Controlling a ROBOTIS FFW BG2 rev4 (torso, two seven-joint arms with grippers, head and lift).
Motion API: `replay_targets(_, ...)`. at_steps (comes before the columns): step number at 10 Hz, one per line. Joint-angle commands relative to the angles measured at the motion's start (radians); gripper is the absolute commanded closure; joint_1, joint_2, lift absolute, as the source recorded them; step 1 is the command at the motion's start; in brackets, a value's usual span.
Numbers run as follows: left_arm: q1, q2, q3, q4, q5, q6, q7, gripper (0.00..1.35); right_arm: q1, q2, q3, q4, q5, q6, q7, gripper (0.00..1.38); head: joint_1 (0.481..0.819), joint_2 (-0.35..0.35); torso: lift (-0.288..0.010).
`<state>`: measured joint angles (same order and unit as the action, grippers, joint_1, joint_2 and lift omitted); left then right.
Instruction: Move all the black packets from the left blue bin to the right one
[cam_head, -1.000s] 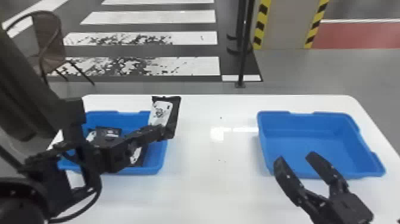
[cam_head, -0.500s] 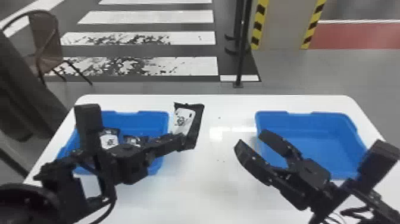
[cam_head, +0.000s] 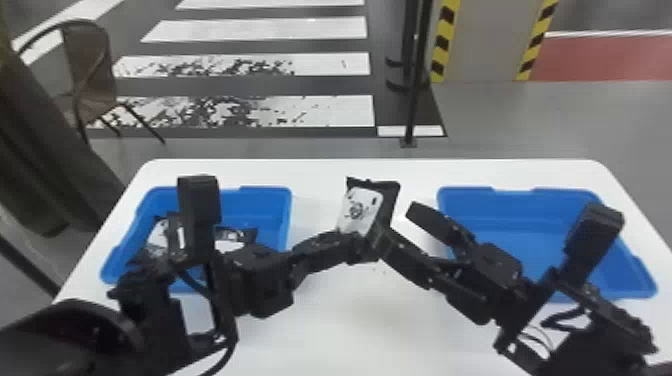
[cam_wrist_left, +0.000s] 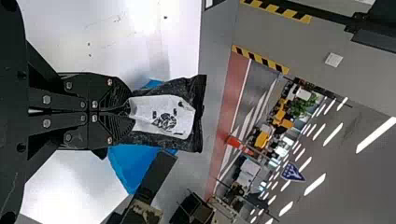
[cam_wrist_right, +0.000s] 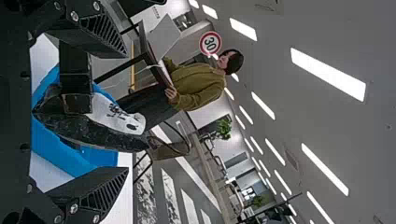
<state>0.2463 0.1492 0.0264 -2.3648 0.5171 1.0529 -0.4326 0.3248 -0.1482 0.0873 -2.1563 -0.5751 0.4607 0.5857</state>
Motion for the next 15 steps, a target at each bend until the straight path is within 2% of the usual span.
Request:
replay_targets(1,-0.003,0.003,-0.024,0.0,0.017,0.002,0.0,1.21,-0.035,-0.001,0.012,0.022,-0.003,0.001,-0.003,0.17,0.695,0.044,-0.14)
replay_targets(3,-0.011,0.004,-0.046,0.0,0.031,0.002,0.0,1.21,-0.055,-0.002,0.018,0.057,-0.007,0.001,-0.009,0.18,0.695,0.026,-0.14)
replay_targets(4,-0.011,0.006,-0.048,0.0,0.035,0.005,0.0,1.21,-0.06,-0.004,0.026,0.062,-0.025,0.001,-0.009,0.3,0.695,0.016,-0.14)
replay_targets(5,-0.008,0.006,-0.05,0.0,0.035,0.007,0.002,1.21,-0.062,-0.004,0.032,0.069,-0.035,0.001,-0.009,0.82,0.695,0.014,-0.14)
replay_targets(6,-0.006,0.006,-0.05,0.0,0.037,0.007,0.002,1.21,-0.062,-0.002,0.032,0.069,-0.033,0.001,-0.01,1.22,0.695,0.017,-0.14)
replay_targets(7,-0.006,0.004,-0.05,0.0,0.039,0.007,0.002,1.21,-0.062,-0.004,0.032,0.069,-0.035,-0.007,-0.012,1.28,0.695,0.018,-0.14)
replay_targets(9,-0.003,0.004,-0.05,0.002,0.057,0.007,0.005,1.18,-0.057,-0.002,0.034,0.071,-0.039,-0.029,-0.012,1.28,0.695,0.016,-0.14)
replay_targets(10,0.004,0.003,-0.05,0.005,0.077,0.005,0.011,0.85,-0.057,-0.002,0.034,0.071,-0.039,-0.039,-0.012,1.28,0.695,0.014,-0.14)
replay_targets(11,0.019,0.001,-0.042,0.002,0.085,-0.007,0.011,0.36,-0.06,-0.002,0.03,0.076,-0.041,-0.046,-0.012,1.28,0.695,0.01,-0.14)
replay_targets(12,0.043,-0.005,-0.024,0.002,0.085,-0.027,0.011,0.07,-0.062,-0.002,0.008,0.081,-0.035,-0.051,-0.012,1.28,0.695,0.008,-0.14)
replay_targets(15,0.146,-0.033,0.089,-0.044,0.083,-0.052,0.011,0.17,-0.114,-0.017,-0.125,0.165,0.019,-0.063,-0.027,1.28,0.695,-0.018,-0.14)
